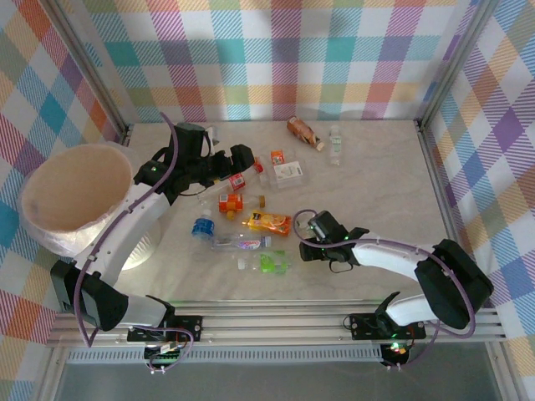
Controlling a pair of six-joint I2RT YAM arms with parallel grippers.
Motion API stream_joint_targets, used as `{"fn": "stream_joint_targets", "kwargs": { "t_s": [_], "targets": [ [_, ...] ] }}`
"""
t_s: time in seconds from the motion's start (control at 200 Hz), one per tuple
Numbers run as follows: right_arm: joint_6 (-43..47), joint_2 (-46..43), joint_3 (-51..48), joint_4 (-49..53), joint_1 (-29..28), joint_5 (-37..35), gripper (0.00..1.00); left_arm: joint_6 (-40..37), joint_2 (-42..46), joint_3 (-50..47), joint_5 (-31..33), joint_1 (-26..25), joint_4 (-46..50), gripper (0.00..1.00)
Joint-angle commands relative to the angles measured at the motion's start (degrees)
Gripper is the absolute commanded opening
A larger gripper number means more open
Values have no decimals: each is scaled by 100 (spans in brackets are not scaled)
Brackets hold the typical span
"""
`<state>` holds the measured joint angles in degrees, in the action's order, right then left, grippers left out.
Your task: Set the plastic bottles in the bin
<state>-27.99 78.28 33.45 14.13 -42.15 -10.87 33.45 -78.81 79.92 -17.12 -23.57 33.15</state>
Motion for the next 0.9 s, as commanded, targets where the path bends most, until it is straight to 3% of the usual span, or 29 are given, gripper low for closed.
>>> {"fn": "stream_joint_targets", "kwargs": {
  "t_s": [0.0,0.375,0.61,0.895],
  "targets": [
    [-6,-317,-61,79,-30,-249,66,-47,70,-25,-194,-35,-144,100],
    [160,-1554,605,247,-30,-387,49,76,154,-586,-955,-315,-1302,100],
    [302,-1834,679,-910,-31,415,44,368,72,-924,-780,-976,-2128,100],
    [474,-1414,878,-1814,-48,1283,45,621,-384,-807,-315,-1544,-2344,100]
  ]
}}
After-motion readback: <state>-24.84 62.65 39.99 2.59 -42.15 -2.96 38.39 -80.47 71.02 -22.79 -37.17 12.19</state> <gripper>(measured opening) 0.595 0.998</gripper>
